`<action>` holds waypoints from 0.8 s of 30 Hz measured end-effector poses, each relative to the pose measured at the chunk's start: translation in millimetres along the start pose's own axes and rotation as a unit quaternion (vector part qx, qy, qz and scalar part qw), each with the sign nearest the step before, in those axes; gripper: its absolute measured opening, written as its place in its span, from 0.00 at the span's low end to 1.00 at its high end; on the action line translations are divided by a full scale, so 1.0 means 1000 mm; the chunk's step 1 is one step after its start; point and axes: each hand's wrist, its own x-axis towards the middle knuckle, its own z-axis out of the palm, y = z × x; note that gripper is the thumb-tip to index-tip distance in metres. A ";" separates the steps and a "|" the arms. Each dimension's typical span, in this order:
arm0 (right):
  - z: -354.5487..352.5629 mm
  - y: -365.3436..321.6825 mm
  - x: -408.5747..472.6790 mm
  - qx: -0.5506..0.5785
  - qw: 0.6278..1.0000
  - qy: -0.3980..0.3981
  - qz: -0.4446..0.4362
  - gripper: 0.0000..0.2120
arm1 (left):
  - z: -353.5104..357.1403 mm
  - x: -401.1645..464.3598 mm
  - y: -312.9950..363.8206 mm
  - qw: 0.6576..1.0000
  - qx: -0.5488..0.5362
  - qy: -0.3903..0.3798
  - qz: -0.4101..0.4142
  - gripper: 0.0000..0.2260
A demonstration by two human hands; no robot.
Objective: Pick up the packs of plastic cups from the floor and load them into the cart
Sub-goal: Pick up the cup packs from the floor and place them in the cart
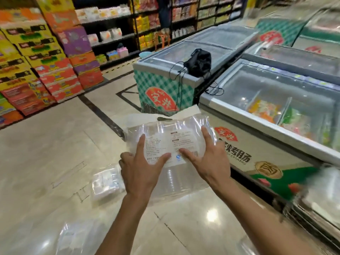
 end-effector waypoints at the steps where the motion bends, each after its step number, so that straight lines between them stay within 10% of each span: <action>1: -0.017 0.021 -0.002 -0.003 1.000 0.010 0.013 0.52 | 0.012 -0.011 0.019 1.000 0.007 -0.012 0.017 0.47; 24: -0.311 0.425 -0.087 -0.026 0.912 0.210 0.350 0.53 | 0.316 -0.244 0.364 0.901 -0.004 -0.290 0.323 0.49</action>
